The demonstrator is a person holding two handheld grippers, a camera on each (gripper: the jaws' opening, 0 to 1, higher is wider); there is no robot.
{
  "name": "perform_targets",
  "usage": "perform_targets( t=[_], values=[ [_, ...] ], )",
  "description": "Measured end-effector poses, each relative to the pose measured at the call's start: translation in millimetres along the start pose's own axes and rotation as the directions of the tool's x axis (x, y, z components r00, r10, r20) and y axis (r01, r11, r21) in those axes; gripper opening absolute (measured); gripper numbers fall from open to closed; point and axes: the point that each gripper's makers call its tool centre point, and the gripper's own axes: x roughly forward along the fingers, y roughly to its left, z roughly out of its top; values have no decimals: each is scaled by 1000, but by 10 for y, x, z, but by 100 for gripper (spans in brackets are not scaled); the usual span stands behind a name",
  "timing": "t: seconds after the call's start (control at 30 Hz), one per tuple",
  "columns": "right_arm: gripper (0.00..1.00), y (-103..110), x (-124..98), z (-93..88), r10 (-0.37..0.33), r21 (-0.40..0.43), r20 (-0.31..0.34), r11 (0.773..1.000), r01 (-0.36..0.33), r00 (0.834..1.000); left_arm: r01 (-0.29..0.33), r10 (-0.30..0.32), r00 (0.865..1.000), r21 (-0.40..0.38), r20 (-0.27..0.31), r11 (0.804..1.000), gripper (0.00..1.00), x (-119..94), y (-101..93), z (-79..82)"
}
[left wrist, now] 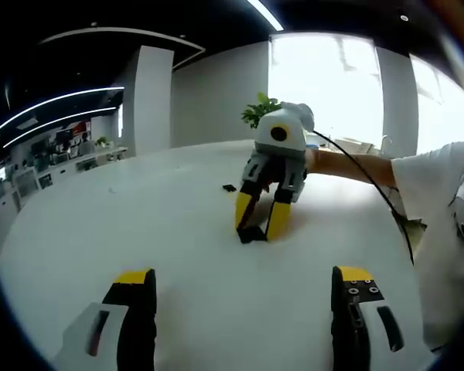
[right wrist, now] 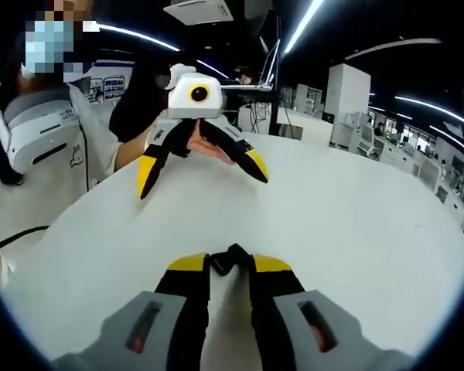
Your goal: Snap the two parts of the plastic buckle together until the buckle closes and remains connected.
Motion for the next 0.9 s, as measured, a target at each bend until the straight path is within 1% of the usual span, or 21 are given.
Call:
perform_targets(
  t=[0.03, 0.1, 0.13, 0.17, 0.23, 0.3, 0.37, 0.63, 0.7, 0.77, 0.83, 0.9],
  values=[
    [19, 11, -6, 20, -6, -30, 8, 1000, 6, 1000, 0, 0, 1000, 0, 0, 1000, 95, 1, 0, 0],
    [19, 66, -27, 27, 6, -37, 6, 999, -6, 1000, 2, -2, 1000, 0, 0, 1000, 95, 4, 0, 0],
    [19, 114, -35, 2, 32, -24, -5, 999, -32, 999, 3, -3, 1000, 0, -1, 1000, 95, 6, -2, 0],
    [19, 101, -43, 3, 26, -30, -4, 999, -26, 1000, 5, -5, 1000, 0, -1, 1000, 95, 8, -3, 0],
    [19, 171, -76, -21, 65, -34, -10, 997, -66, 998, 7, -7, 1000, 1, -1, 1000, 95, 9, -4, 2],
    [19, 196, -110, -33, 79, -34, -8, 996, -79, 997, 7, -7, 1000, -1, 0, 1000, 95, 8, 0, 3],
    [19, 273, -135, -45, 122, -23, -3, 992, -122, 993, 7, -7, 1000, -4, 2, 1000, 95, 7, 4, 5],
    [19, 326, -173, -59, 136, -14, 7, 991, -135, 991, 11, -11, 1000, -6, 1, 1000, 95, 19, 5, 7],
    [19, 319, -178, -59, 135, -15, 6, 991, -134, 991, 10, -10, 1000, -6, 1, 1000, 95, 21, 6, 5],
    [19, 258, -176, -40, 104, -4, 18, 995, -104, 994, 10, -10, 1000, -7, 1, 1000, 95, 22, 9, 5],
    [19, 178, -164, 5, 59, 26, 48, 998, -60, 997, 8, -8, 1000, -6, 1, 1000, 95, 22, 14, 7],
    [19, 95, -147, 18, 2, 47, 53, 999, -4, 999, 8, -8, 1000, -9, 2, 1000, 95, 22, 18, 9]
  ],
)
